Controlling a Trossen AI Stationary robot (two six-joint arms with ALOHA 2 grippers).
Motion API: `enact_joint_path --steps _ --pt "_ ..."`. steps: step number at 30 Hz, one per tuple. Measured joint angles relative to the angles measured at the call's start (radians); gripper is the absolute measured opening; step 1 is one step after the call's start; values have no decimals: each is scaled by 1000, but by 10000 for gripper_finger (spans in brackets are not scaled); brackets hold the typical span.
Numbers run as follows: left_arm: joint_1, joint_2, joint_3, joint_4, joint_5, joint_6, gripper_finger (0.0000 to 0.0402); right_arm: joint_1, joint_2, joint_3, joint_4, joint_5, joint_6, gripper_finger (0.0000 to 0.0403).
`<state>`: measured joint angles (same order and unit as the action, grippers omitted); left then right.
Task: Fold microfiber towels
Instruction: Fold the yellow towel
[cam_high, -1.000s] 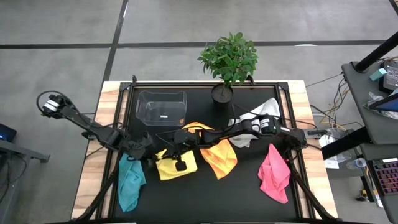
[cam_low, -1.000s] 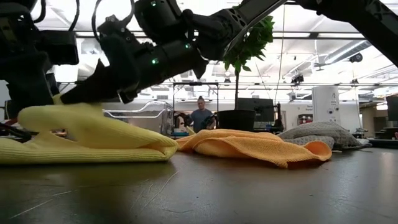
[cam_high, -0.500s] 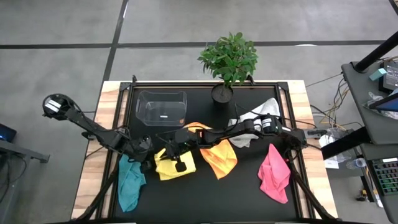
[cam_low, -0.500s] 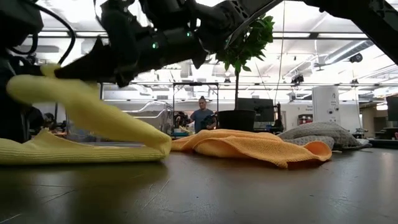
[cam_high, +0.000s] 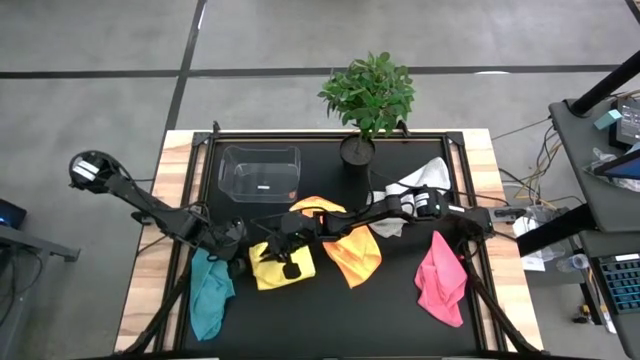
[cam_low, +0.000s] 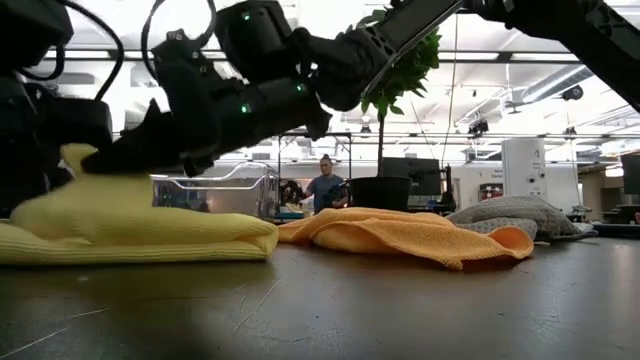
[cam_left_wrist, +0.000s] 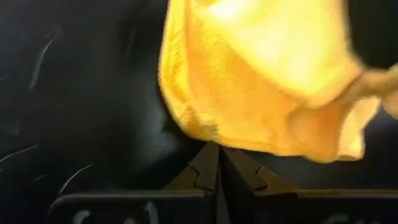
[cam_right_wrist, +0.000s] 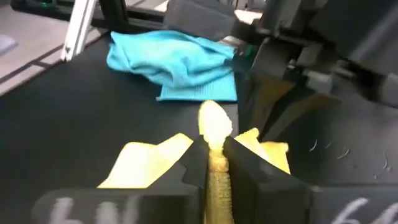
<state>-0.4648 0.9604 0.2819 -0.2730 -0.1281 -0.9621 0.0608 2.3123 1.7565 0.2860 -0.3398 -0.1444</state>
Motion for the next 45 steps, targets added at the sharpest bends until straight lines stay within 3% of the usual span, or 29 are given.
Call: enact_joint_path --steps 10,17,20,25,31,36,40,45 --pt "0 -6 56 -16 118 -9 0 -13 -26 0 -6 0 42 142" --pt "0 -10 143 -250 231 -85 0 -23 -93 1 -145 0 12 180" --pt "-2 -10 188 -318 272 -134 0 -18 -127 1 -232 0 -32 180" --pt "-21 -7 242 -294 273 -159 0 10 -200 -51 -336 0 -76 163" --pt "-69 11 248 -120 252 -198 0 40 -367 -258 -316 45 -59 140" --pt "-137 37 256 -49 248 -339 0 72 -499 -461 -253 187 -50 125" --pt "-195 93 308 -49 216 -441 0 90 -565 -602 -100 210 -13 115" --pt "-214 215 446 -49 228 -449 0 96 -584 -725 54 213 17 103"
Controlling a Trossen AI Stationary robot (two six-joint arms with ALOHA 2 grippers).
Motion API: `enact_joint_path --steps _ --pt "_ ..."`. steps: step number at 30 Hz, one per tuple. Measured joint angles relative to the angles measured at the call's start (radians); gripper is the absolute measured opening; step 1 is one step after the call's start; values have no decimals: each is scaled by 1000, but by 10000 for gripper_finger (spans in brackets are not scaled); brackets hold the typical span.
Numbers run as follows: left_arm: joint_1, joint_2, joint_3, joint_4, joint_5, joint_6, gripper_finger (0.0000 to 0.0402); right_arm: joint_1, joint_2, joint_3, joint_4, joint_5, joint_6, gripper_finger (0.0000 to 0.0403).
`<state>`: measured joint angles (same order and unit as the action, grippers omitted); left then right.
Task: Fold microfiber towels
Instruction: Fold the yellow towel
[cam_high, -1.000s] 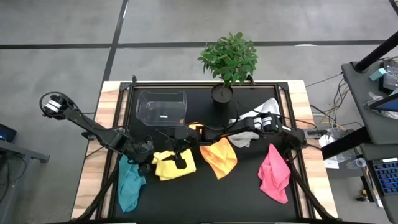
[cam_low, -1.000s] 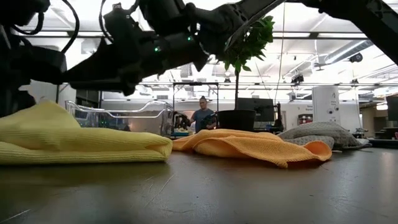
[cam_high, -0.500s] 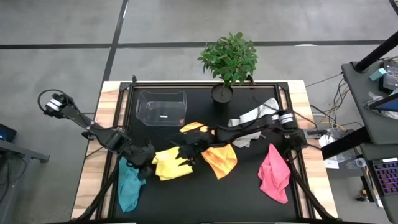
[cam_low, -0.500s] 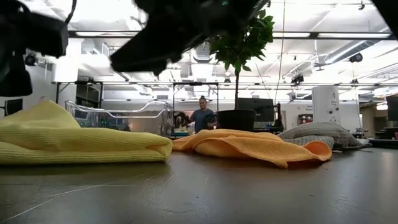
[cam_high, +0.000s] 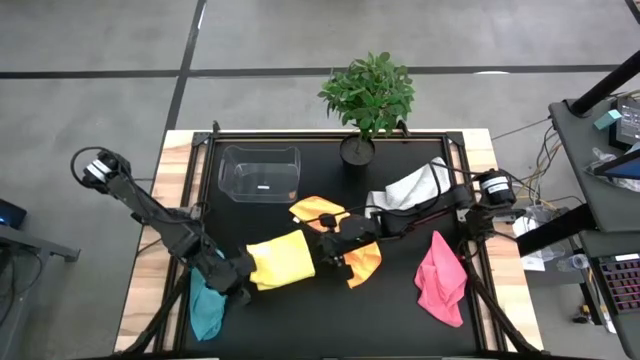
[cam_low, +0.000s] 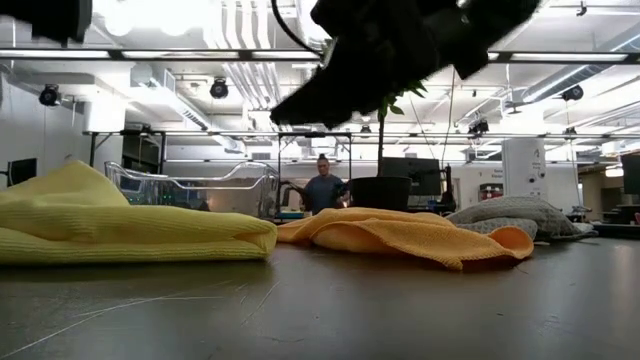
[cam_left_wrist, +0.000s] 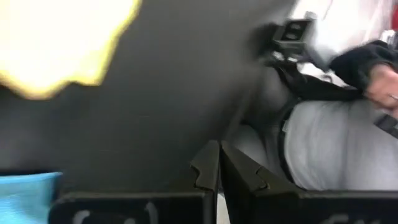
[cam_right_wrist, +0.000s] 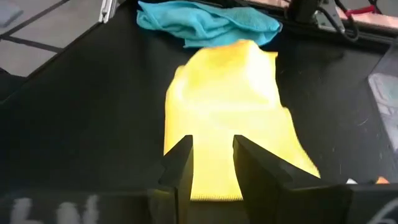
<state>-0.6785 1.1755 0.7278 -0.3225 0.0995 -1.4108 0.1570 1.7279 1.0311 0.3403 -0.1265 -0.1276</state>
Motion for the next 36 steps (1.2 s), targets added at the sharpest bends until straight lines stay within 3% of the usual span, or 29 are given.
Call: enact_joint_path --steps 6,10,12,19,27,31,36 --pt "-31 168 225 -34 25 10 0 5 1 -35 27 -3 29 94" --pt "-110 264 307 -175 -24 41 0 30 6 -27 -8 -8 34 116" --pt "-143 300 318 -245 -95 59 0 48 9 -21 -7 -3 32 136" --pt "-174 339 271 -299 -255 121 0 83 61 22 -9 81 13 198" --pt "-173 261 187 -382 -292 169 4 83 173 111 -17 118 24 205" --pt "-174 211 144 -392 -350 169 36 82 210 163 -28 132 12 198" --pt "-173 196 90 -392 -464 161 106 78 221 193 -61 137 0 194"
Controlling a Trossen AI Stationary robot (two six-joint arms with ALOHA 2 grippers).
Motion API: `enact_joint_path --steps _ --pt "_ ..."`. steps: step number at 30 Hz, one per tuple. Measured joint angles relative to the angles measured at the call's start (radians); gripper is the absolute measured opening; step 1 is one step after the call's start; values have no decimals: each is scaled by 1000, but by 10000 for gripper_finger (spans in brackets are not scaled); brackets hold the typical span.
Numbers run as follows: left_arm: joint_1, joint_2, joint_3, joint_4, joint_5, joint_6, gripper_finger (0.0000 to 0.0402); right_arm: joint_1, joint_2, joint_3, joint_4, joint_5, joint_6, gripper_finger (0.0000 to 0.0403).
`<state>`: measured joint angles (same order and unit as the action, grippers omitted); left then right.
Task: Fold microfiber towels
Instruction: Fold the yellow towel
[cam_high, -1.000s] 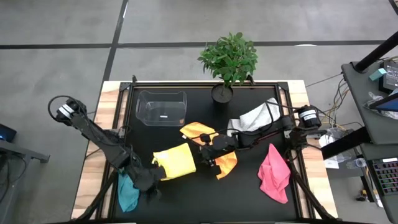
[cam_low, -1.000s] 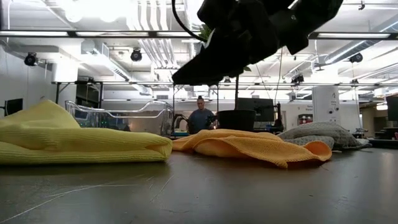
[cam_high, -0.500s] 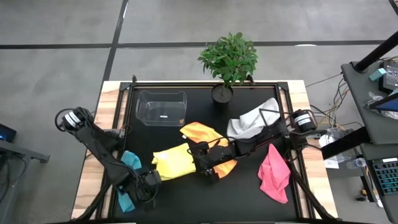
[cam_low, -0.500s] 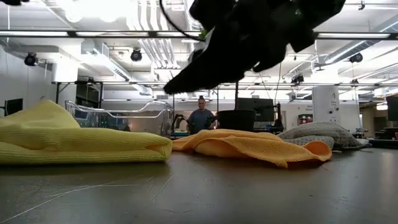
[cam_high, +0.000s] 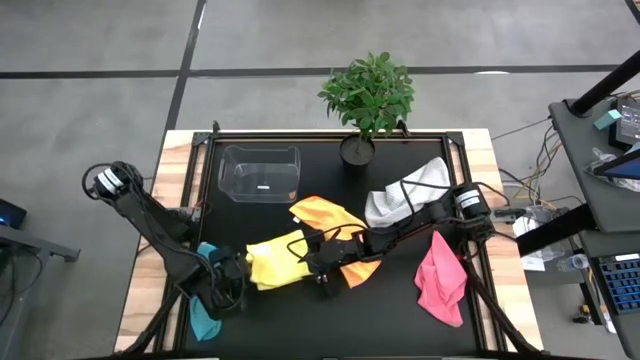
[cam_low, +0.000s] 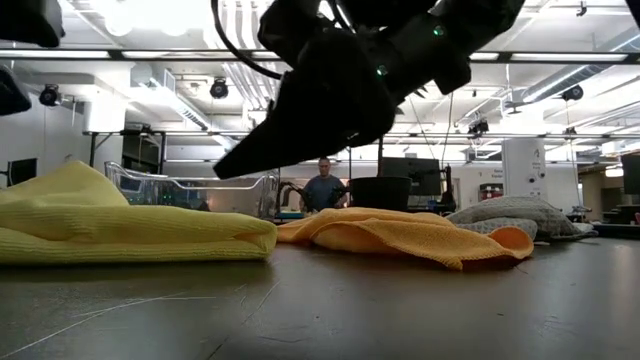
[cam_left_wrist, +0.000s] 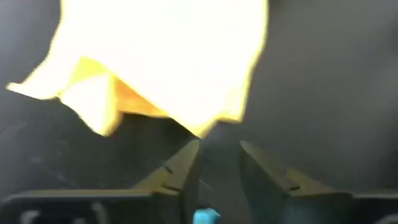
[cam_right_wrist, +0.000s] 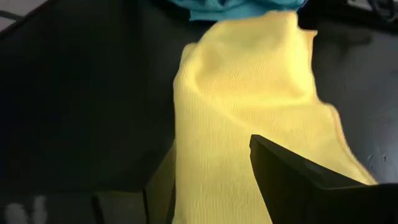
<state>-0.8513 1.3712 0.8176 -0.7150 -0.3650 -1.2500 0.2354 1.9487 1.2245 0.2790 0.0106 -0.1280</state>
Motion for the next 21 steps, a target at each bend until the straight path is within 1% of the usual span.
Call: enact_joint_path --steps 2,4,7,13,17,21 --pt "0 5 -27 11 -41 -15 132 0 -2 0 -25 1 -3 194" --pt "0 15 -56 16 -58 -24 153 0 -2 0 -44 1 -3 194" --pt "0 24 -100 106 -60 -21 171 0 1 -1 -71 12 1 194" --pt "0 23 -167 336 -63 53 175 -5 18 -5 -112 20 13 194" --pt "1 23 -182 358 -67 53 175 -7 18 -5 -120 23 13 194" --pt "1 23 -183 359 -128 71 168 -7 18 -5 -121 23 12 194"
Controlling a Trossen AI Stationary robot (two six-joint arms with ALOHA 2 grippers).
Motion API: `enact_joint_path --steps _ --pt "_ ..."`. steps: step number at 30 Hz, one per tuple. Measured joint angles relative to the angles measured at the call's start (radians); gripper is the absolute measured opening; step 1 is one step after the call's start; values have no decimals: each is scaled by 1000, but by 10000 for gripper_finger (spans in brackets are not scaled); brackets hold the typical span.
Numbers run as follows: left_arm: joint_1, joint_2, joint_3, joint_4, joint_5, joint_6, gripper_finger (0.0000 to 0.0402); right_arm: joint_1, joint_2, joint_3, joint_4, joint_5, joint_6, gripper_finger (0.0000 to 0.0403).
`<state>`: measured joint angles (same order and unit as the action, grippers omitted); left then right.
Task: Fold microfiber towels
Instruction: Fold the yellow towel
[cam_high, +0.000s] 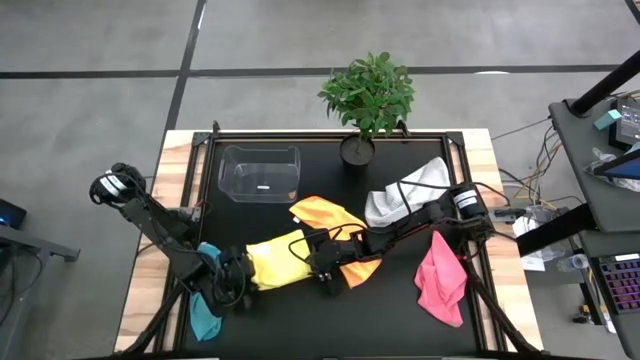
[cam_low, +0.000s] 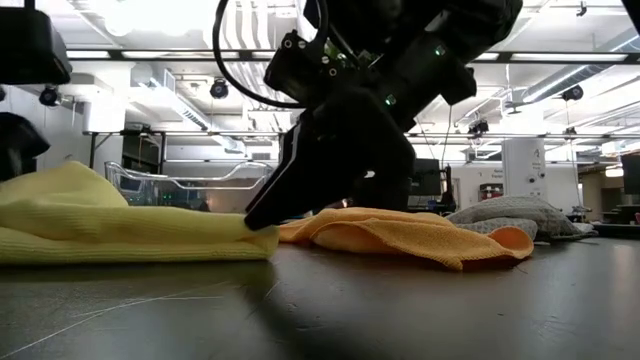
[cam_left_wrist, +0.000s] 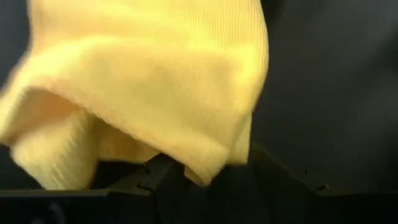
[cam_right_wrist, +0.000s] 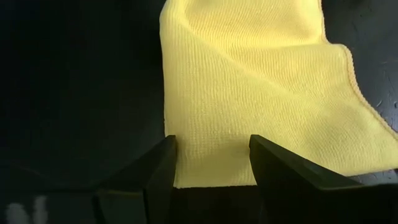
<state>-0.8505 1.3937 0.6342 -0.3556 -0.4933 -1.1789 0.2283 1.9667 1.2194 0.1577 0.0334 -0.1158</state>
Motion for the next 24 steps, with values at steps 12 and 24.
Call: enact_joint_path --steps 12,24 --pt "0 -1 -1 6 -38 17 8 0 0 -10 -7 -2 0 24" --pt "-2 -23 14 133 94 33 3 18 -43 -14 -91 15 41 9"
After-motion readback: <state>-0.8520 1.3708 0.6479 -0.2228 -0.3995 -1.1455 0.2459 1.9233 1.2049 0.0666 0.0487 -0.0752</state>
